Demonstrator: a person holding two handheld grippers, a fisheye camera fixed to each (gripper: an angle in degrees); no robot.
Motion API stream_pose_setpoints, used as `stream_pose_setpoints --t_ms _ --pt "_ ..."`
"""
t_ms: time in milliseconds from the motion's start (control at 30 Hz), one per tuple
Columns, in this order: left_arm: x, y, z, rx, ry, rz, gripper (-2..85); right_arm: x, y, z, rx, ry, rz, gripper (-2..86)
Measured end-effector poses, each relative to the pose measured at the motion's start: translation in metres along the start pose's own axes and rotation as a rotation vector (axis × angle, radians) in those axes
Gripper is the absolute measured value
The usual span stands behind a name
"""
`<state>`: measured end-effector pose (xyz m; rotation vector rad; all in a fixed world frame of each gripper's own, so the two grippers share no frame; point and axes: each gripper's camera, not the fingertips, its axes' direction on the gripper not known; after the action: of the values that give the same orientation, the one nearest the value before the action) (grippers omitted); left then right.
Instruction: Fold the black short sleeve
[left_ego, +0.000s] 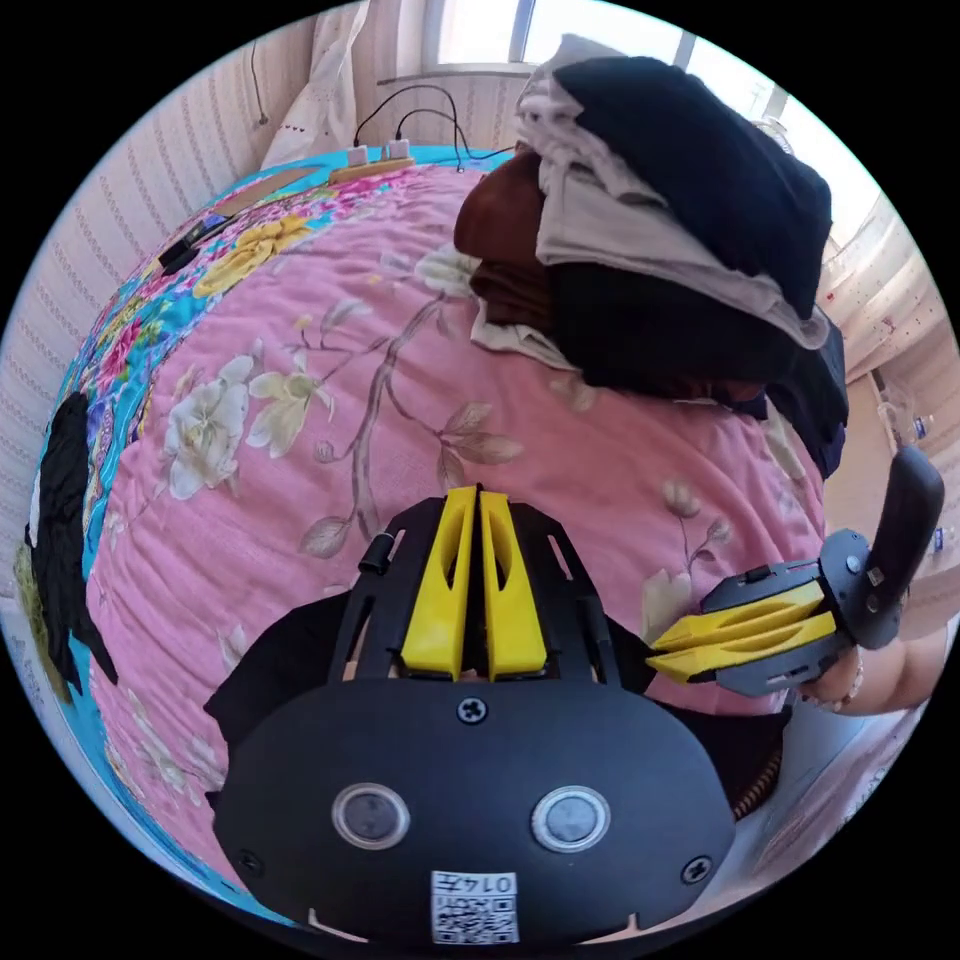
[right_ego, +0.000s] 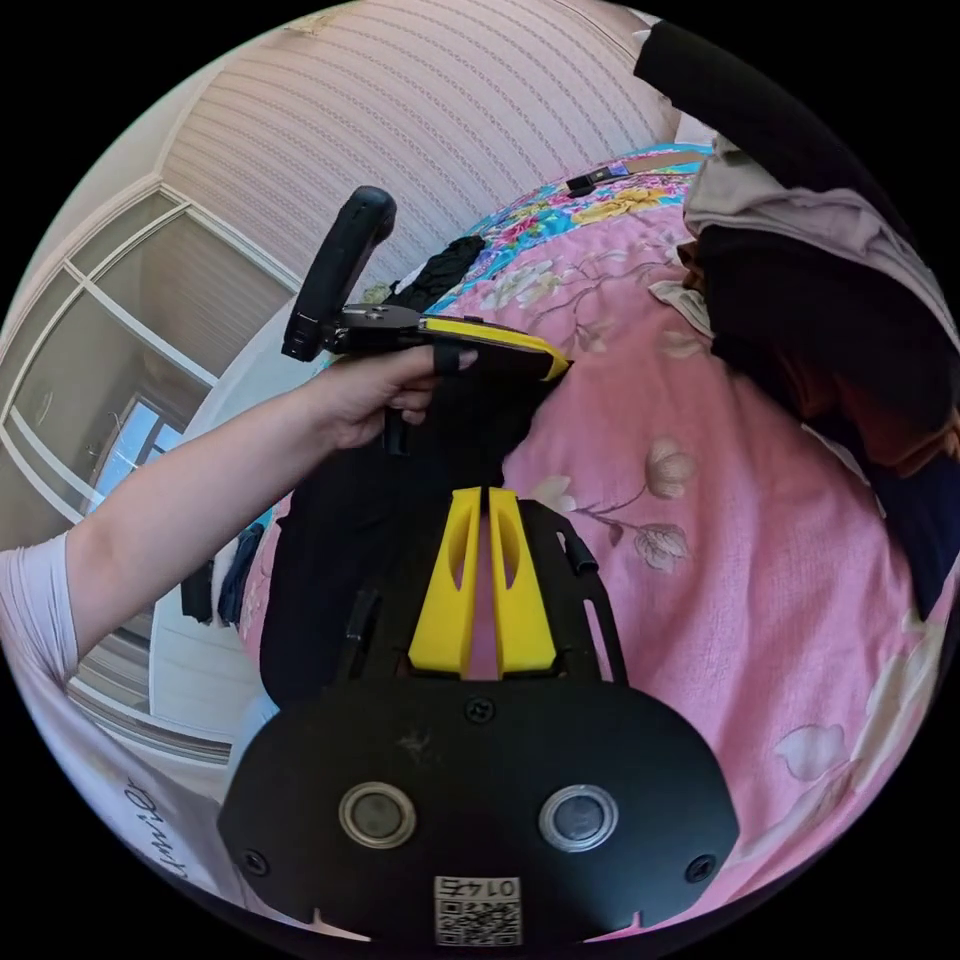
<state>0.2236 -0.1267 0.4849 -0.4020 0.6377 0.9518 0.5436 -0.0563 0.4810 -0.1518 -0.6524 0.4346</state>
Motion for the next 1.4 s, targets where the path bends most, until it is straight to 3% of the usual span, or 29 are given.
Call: stream_pose_setpoints --t_ms 133,200,333,467,600,700,900,1000,1233,1300,1400 --pt "-0.016 0.019 -0.020 0.052 -0.008 -0.055 1.3 -0.011 -0.003 0.012 0.002 -0.004 0.021 1.0" --pt "-0.025 0.048 -0.056 0.167 -0.073 -0.066 2.7 -0.021 -0.002 0.012 0.014 -0.010 0.021 1.4" --pt "-0.049 0.131 -0.113 0.275 0.042 -0.159 4.4 -0.045 0.005 0.011 0.010 0.054 -0.021 1.8" --pt "-0.065 0.283 -0.168 0.371 0.001 -0.368 3.8 -0.090 0.012 0.017 -0.006 0.103 -0.089 1.9" --pt "-0.083 0.438 -0.195 0.320 -0.183 -0.696 0.9 -0.166 -0.005 0.053 -0.091 0.018 -0.260 1.4" --pt "-0.096 0.513 -0.205 0.348 -0.197 -0.880 -0.5 -0.238 -0.024 0.098 -0.196 -0.036 -0.421 1.5" --pt "-0.125 0.571 -0.202 0.444 -0.079 -0.988 2.3 -0.396 -0.051 0.202 -0.363 0.036 -0.785 4.6" --pt "-0.137 0.579 -0.203 0.481 -0.104 -1.004 5.2 -0.458 -0.064 0.252 -0.414 0.032 -0.865 6.2" --pt "-0.160 0.600 -0.185 0.461 -0.063 -1.034 6.3 -0.533 -0.090 0.354 -0.439 0.158 -0.810 7.8" --pt "-0.158 0.608 -0.178 0.464 -0.059 -1.006 4.6 -0.532 -0.091 0.393 -0.507 0.305 -0.771 7.9" --pt "-0.157 0.621 -0.178 0.466 -0.060 -0.997 0.9 -0.536 -0.091 0.404 -0.520 0.290 -0.764 5.6"
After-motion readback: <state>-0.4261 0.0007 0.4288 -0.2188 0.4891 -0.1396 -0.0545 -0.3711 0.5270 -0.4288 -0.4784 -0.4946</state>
